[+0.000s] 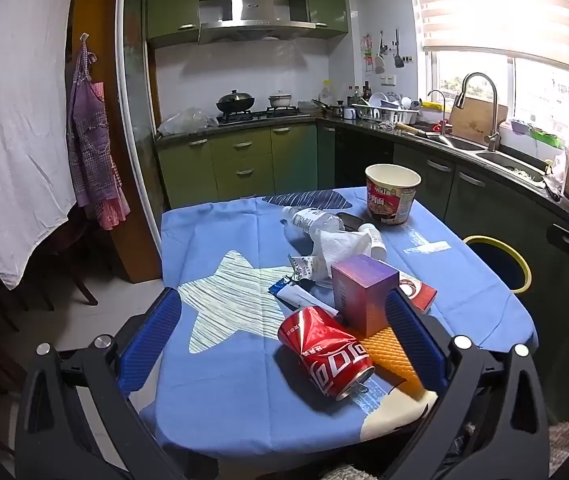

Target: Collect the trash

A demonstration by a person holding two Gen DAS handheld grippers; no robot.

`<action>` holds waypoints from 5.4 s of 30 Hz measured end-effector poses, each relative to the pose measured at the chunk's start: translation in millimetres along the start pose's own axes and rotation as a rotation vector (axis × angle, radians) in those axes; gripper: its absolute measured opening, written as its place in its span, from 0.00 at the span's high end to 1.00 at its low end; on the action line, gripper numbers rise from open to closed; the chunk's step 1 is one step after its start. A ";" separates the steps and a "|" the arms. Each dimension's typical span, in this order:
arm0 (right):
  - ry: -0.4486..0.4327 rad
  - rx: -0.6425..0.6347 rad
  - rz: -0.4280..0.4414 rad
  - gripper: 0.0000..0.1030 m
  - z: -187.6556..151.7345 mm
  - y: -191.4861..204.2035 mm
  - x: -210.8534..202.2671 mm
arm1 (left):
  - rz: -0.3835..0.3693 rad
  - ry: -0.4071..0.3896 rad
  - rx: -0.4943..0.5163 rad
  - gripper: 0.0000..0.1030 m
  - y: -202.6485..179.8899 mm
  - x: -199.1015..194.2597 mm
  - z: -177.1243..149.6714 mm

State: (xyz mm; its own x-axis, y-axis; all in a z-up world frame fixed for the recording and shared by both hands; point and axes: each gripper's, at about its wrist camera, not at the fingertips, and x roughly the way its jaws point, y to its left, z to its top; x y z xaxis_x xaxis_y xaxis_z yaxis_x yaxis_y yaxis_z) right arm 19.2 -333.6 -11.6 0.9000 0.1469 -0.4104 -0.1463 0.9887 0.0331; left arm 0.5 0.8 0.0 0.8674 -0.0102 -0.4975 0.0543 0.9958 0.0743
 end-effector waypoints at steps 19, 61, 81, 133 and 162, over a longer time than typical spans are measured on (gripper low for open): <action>0.011 -0.002 0.002 0.04 -0.2 -1.2 2.6 | -0.011 0.002 -0.007 0.06 0.1 5.2 -3.4; 0.031 0.006 0.011 0.04 -3.8 0.2 9.6 | -0.025 0.015 0.001 0.06 -9.2 4.3 -3.3; 0.034 0.005 0.012 0.04 -5.1 0.8 10.8 | -0.026 0.018 0.001 0.06 -9.4 4.5 -3.2; 0.889 0.246 -0.041 0.62 144.0 -106.9 472.6 | 0.040 0.180 -0.258 0.06 87.6 356.2 73.3; 0.935 0.484 -0.282 0.95 32.7 -320.4 310.1 | 0.032 0.172 -0.221 0.06 71.2 353.9 63.9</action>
State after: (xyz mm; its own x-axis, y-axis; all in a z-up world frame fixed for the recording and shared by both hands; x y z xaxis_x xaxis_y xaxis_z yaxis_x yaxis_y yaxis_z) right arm 358.6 -603.8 -119.7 0.1780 0.0346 -0.9834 0.3780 0.9203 0.1008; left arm 342.9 62.2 -115.6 0.7693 0.0186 -0.6386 -0.0975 0.9913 -0.0885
